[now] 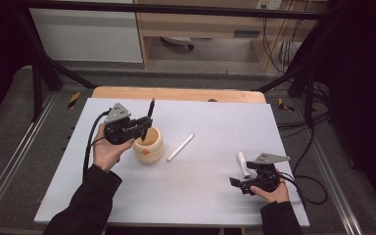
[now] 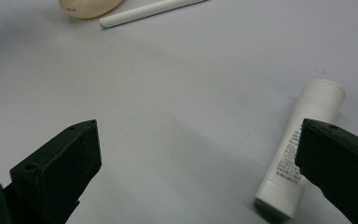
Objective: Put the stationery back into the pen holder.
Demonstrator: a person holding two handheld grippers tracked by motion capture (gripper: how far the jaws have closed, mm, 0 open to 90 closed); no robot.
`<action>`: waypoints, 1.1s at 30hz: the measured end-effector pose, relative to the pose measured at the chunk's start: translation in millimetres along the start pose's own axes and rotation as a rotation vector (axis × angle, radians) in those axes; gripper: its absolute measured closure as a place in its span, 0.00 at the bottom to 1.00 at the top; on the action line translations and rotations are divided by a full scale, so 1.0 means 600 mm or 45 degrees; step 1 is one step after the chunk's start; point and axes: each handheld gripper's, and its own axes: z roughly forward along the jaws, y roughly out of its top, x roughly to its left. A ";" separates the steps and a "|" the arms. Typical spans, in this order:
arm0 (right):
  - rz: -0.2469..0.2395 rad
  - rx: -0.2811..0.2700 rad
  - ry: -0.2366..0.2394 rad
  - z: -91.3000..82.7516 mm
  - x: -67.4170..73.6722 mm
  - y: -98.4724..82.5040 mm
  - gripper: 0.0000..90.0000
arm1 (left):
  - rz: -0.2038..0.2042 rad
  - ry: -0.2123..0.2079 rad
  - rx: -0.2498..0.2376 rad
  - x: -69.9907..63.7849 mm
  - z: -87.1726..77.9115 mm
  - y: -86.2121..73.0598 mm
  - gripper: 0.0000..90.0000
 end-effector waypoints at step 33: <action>-0.003 0.012 0.007 0.005 0.000 -0.002 0.01 | -0.085 0.057 0.049 0.029 0.049 -0.088 0.88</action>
